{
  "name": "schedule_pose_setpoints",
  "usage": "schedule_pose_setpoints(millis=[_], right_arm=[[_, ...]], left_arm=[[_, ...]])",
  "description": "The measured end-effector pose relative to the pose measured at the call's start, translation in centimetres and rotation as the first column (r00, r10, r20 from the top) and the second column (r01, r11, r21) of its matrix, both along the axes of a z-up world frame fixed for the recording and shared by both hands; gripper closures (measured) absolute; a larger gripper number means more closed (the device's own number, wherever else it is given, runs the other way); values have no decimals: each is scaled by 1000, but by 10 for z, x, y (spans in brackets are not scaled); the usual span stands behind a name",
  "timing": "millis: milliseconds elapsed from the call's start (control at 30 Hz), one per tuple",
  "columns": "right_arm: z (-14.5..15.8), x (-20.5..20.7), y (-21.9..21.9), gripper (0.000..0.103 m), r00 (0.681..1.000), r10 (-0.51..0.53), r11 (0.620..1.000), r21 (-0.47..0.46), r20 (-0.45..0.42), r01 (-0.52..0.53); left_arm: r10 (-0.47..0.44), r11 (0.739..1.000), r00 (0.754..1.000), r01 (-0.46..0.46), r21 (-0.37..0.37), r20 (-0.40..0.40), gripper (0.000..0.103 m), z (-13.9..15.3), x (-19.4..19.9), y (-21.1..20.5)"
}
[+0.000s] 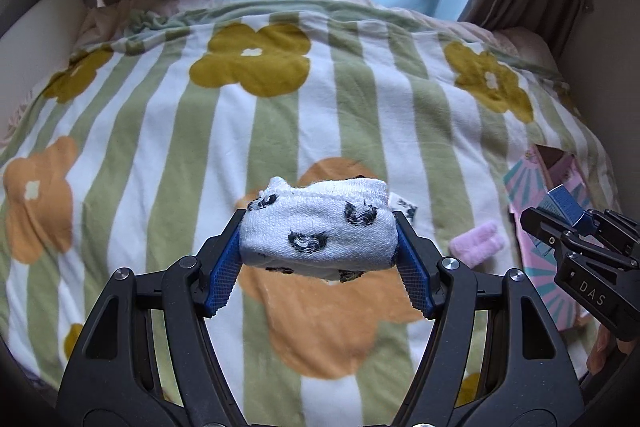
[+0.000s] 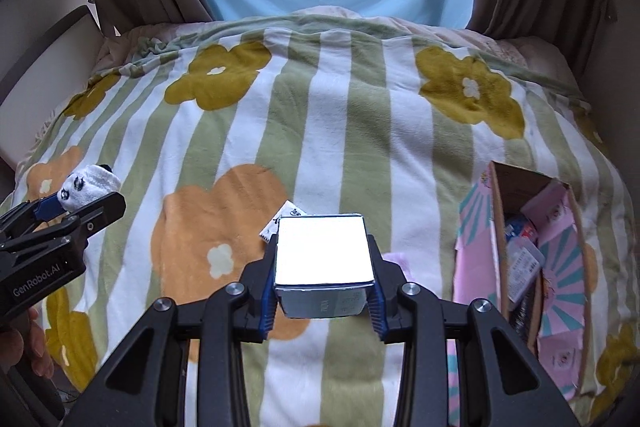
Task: Organize objects
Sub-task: 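Carry the sock and blue cube over the cardboard box with both tools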
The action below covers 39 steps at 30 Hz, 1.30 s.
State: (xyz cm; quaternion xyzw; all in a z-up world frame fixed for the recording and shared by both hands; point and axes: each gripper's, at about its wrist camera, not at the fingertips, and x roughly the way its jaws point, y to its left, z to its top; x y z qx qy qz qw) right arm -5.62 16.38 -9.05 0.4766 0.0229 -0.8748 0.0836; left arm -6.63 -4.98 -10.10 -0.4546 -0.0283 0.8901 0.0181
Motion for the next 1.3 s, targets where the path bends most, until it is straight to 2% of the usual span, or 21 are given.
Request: schedule_pose_setpoints(millis=[133, 367, 700, 933, 1133, 1300], right_arm=[[19, 18, 8, 69, 1000, -10, 1000, -1, 20, 10], [31, 40, 18, 69, 1000, -6, 1000, -14, 28, 6], [45, 51, 33, 69, 1000, -21, 999, -27, -2, 21], [51, 59, 59, 69, 997, -79, 996, -33, -18, 79], [52, 66, 100, 69, 986, -166, 986, -25, -21, 166], [45, 73, 138, 69, 969, -249, 968, -17, -1, 249]], left_arm=[[-30, 1000, 999, 30, 1, 11, 36, 21, 15, 14], [-41, 999, 998, 40, 15, 57, 36, 21, 36, 28], [-66, 998, 997, 67, -11, 26, 36, 43, 39, 40], [-130, 991, 992, 130, -19, 2, 37, 59, 37, 71], [-221, 975, 975, 221, -11, -3, 37, 64, 30, 117], [-330, 944, 944, 330, 6, 7, 37, 64, 22, 169]])
